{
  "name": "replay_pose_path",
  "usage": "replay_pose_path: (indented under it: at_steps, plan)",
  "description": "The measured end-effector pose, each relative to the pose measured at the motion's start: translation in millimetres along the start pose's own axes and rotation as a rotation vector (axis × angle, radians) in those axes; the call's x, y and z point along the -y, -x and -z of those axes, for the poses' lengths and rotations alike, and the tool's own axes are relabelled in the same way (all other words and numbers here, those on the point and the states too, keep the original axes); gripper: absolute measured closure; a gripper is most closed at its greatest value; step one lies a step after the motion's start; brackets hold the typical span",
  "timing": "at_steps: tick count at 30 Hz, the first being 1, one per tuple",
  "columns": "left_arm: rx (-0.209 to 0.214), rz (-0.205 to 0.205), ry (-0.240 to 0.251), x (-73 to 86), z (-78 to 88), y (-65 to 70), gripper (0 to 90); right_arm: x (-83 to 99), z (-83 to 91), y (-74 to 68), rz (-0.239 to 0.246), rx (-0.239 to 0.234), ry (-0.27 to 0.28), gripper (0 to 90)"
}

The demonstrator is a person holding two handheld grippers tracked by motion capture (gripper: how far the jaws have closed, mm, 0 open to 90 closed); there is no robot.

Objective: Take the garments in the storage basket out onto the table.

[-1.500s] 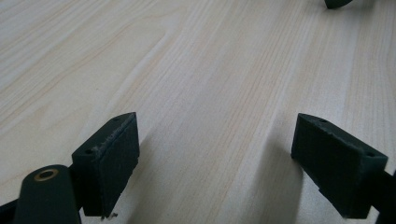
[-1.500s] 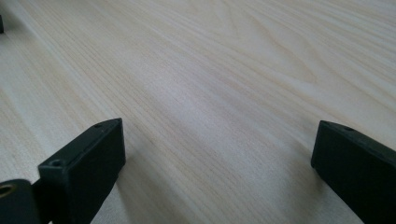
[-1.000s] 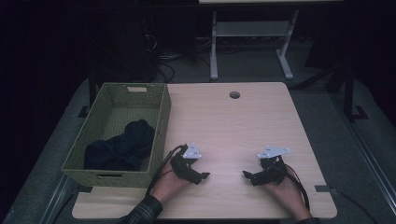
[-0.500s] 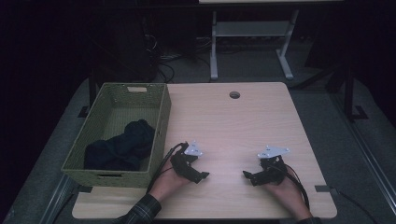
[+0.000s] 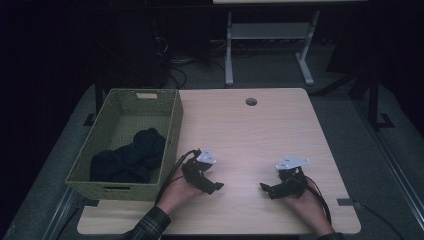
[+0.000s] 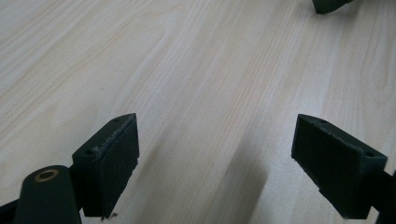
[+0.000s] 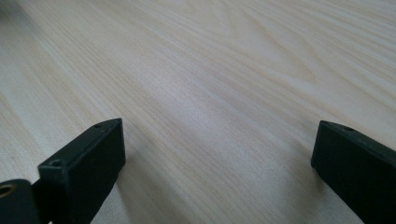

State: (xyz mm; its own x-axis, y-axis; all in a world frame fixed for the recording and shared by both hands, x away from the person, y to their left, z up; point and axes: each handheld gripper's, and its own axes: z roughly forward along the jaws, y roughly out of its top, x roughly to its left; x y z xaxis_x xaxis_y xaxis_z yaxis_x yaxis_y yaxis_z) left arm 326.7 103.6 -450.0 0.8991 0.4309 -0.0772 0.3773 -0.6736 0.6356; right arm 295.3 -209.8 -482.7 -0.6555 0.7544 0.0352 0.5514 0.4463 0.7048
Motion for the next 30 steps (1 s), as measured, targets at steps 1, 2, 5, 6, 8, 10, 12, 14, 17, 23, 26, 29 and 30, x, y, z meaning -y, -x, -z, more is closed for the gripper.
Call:
replay_pose_path:
  at_steps: [1, 2, 5, 6, 8, 10, 12, 14, 17, 23, 26, 29, 30]
  plan:
    - [-0.006, -0.012, -0.003, -0.8, 1.1, -0.6, 14.7, 0.0, 0.0, 0.0, 0.0, 0.0, 0.0, 2.4]
    - [-0.003, -0.003, 0.001, -1.2, 1.6, -0.2, 14.7, 0.0, 0.0, 0.0, 0.0, 0.0, 0.0, 2.4]
    - [-0.001, -0.002, -0.006, -3.0, 4.1, -0.3, 14.7, 0.0, 0.0, 0.0, 0.0, 0.0, 0.0, 2.4]
    - [-0.001, -0.002, -0.006, -3.0, 4.1, -0.3, 14.7, 0.0, 0.0, 0.0, 0.0, 0.0, 0.0, 2.4]
    - [0.002, 0.008, -0.009, -5.1, 5.9, 1.1, 14.7, 0.0, 0.0, 0.0, 0.0, 0.0, 0.0, 2.4]
    - [0.001, -0.002, -0.014, -6.5, 7.3, 1.1, 14.7, 0.0, 0.0, 0.0, 0.0, 0.0, 0.0, 2.4]
    - [0.0, 0.004, -0.009, -8.0, 9.0, 1.8, 15.1, 0.0, 0.0, 0.0, 0.0, 0.0, 0.0, 2.4]
    - [-0.001, 0.003, -0.008, -9.6, 10.9, 1.4, 15.1, 0.0, 0.0, 0.0, 0.0, 0.0, 0.0, 2.4]
    - [0.004, 0.008, -0.011, -11.9, 13.2, 1.7, 15.1, 0.0, 0.0, 0.0, 0.0, 0.0, 0.0, 2.4]
    - [-0.001, 0.005, -0.012, -18.9, 20.0, 0.5, 15.1, 0.0, 0.0, 0.0, 0.0, 0.0, 0.0, 2.4]
    - [0.0, 0.002, -0.016, -23.6, 25.0, -0.4, 15.1, 0.0, 0.0, 0.0, 0.0, 0.0, 0.0, 2.4]
    - [0.002, 0.0, -0.016, -25.6, 27.0, -0.7, 15.1, 0.0, 0.0, -0.1, 0.0, 0.0, 0.0, 2.4]
    - [0.002, -0.001, -0.016, -26.5, 27.9, -0.6, 15.1, 0.0, 0.0, -0.1, 0.0, 0.0, 0.0, 2.4]
